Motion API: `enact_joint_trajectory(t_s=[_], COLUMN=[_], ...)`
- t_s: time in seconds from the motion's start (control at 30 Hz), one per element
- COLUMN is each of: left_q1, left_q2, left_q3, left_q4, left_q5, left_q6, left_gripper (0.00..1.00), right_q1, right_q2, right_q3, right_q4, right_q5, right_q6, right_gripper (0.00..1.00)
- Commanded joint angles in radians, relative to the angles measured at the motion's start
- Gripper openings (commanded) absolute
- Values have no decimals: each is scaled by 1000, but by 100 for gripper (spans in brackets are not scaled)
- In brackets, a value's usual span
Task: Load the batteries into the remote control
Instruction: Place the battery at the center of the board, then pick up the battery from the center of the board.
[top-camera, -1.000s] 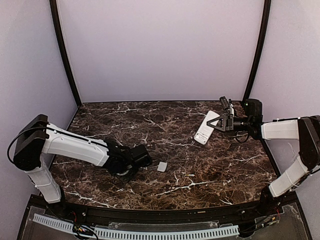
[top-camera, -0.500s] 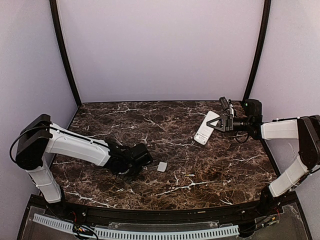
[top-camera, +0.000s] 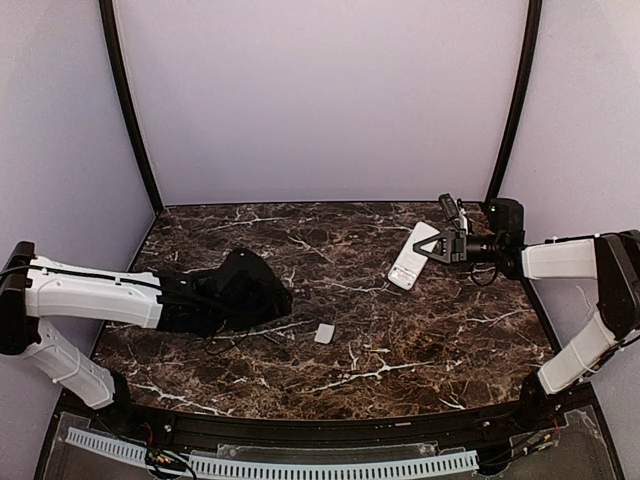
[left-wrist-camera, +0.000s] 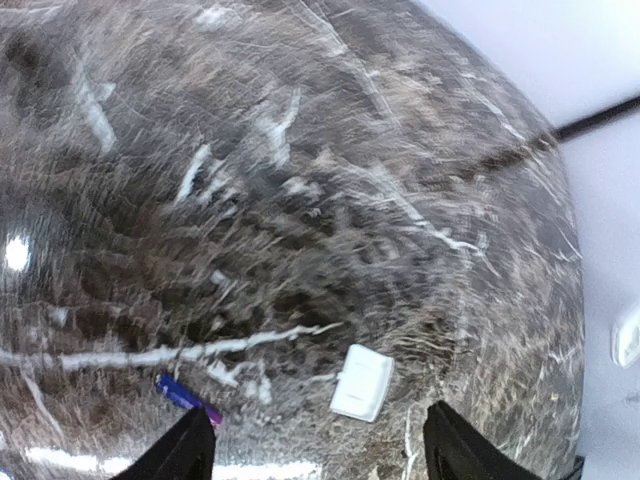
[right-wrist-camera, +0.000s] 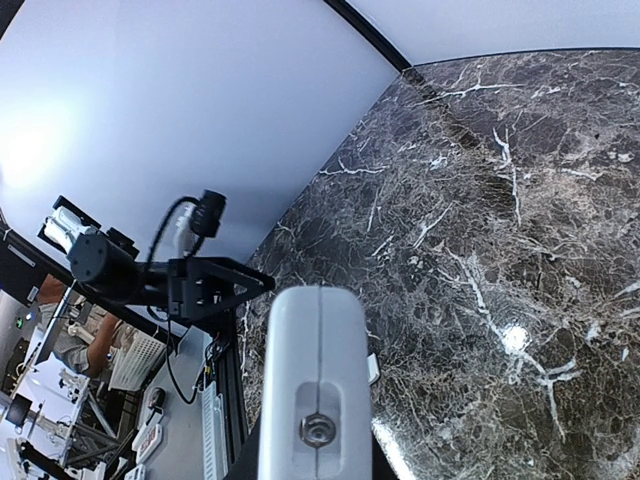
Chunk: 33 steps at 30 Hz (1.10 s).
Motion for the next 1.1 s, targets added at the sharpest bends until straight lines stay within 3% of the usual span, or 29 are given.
enact_joint_trajectory(t_s=[0.0, 0.17, 0.23, 0.4, 0.53, 0.73, 0.9, 1.07], left_q1=[64, 162, 165, 176, 252, 317, 320, 320], left_q2=[-150, -105, -67, -37, -29, 21, 67, 131], left_q3=[-76, 34, 85, 81, 53, 34, 50, 74], left_q4=[264, 22, -58, -127, -178, -256, -260, -274], left_q5=[202, 438, 436, 563, 674, 709, 776, 731], left_q6=[838, 1145, 1260, 1633, 1835, 2049, 2108, 2181], left_gripper=[79, 85, 86, 87, 86, 79, 72, 68], right_q1=[-4, -4, -3, -2, -2, 7, 21, 30], right_q2=[-10, -10, -8, -6, -4, 15, 37, 51], right_q3=[-10, -13, -16, -19, -23, -23, -23, -20], right_q4=[36, 49, 57, 68, 82, 97, 121, 129], right_q5=[-16, -29, -33, -44, -50, -59, -67, -71], right_q6=[1, 8, 12, 18, 24, 35, 53, 57], right_gripper=[0, 0, 0, 0, 0, 0, 0, 0])
